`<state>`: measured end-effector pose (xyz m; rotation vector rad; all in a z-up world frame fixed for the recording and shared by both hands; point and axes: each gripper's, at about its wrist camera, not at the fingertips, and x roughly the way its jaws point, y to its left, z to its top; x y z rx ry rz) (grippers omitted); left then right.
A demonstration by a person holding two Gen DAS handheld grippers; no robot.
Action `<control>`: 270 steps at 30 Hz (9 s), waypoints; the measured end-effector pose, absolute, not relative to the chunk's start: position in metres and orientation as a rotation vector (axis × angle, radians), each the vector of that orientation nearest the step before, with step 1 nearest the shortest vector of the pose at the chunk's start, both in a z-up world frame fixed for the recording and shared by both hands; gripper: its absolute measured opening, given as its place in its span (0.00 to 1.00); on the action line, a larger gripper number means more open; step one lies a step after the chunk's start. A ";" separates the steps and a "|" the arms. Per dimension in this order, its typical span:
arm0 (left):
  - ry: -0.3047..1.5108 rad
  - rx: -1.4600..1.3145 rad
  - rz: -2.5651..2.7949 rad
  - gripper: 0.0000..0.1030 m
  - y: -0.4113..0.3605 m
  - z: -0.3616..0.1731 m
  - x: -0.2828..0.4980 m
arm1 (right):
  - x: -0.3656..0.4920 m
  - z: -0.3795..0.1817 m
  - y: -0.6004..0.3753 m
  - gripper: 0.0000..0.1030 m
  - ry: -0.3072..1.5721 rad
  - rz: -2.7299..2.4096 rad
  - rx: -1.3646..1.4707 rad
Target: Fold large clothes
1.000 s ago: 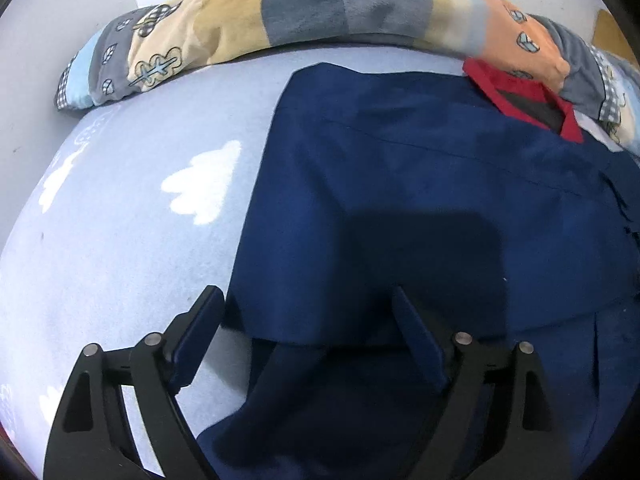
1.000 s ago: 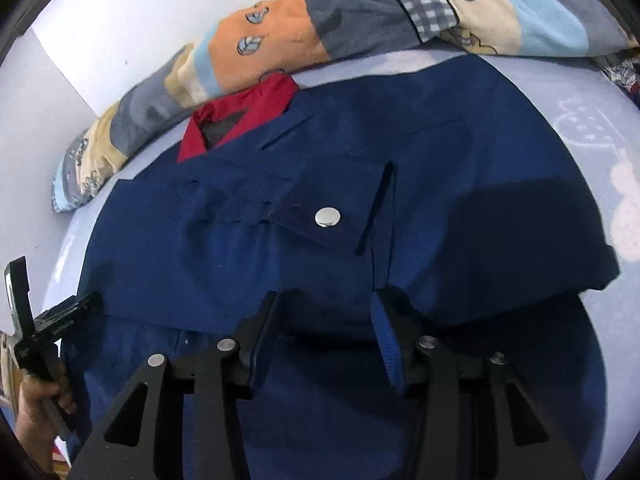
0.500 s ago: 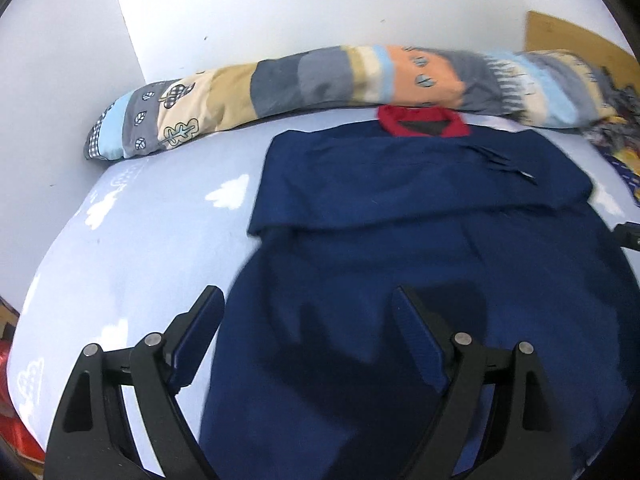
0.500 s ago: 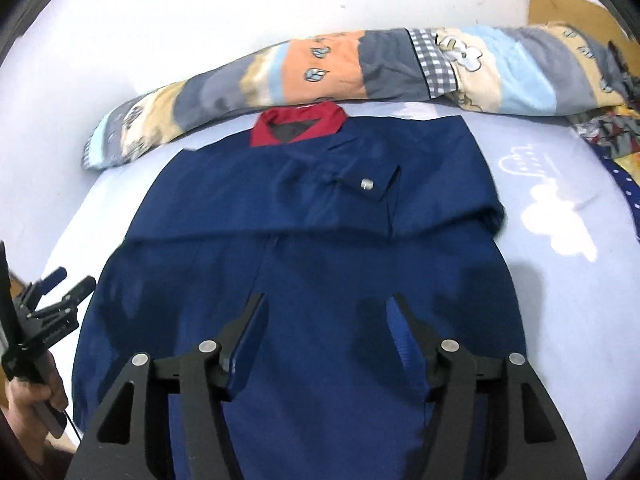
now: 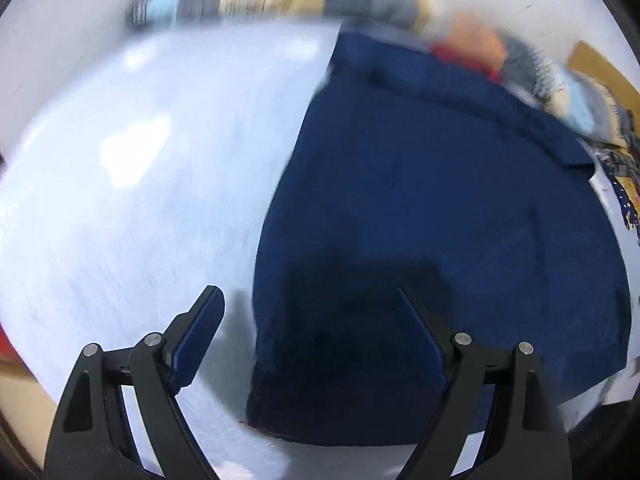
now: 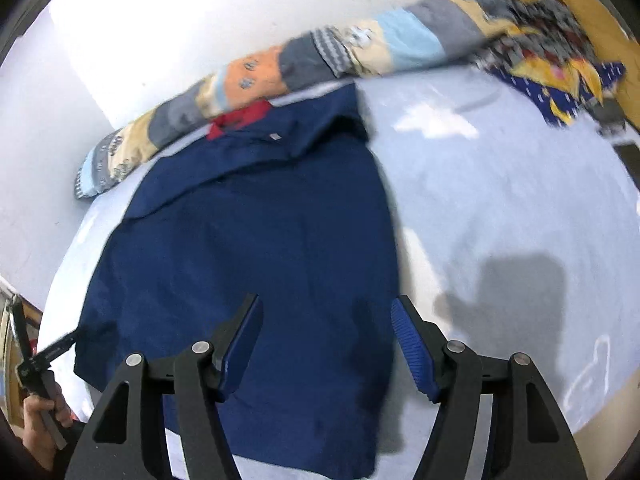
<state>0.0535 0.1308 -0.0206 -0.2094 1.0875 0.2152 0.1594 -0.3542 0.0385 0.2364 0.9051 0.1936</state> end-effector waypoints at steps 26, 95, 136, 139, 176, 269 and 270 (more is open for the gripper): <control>1.128 -0.476 -0.260 0.31 0.121 -0.027 0.066 | 0.161 -0.028 -0.371 0.47 1.141 0.397 0.533; 1.361 0.004 -0.059 0.51 0.151 0.012 -0.022 | 0.135 0.032 -0.279 0.43 0.922 0.442 0.157; 1.245 -0.383 -0.235 0.63 0.155 -0.027 0.080 | 0.147 -0.027 -0.366 0.41 1.151 0.294 0.400; 1.237 -0.275 -0.205 0.63 0.141 -0.023 0.079 | 0.147 -0.032 -0.368 0.33 1.177 0.253 0.402; 0.947 -0.311 -0.376 0.22 0.142 0.022 0.057 | 0.123 0.026 -0.378 0.12 0.811 0.553 0.648; 1.108 0.110 0.087 0.74 0.075 -0.006 0.358 | 0.370 -0.014 -0.296 0.37 1.059 0.251 0.467; 1.124 0.004 0.076 0.76 0.093 -0.008 0.354 | 0.362 -0.017 -0.311 0.35 1.057 0.188 0.507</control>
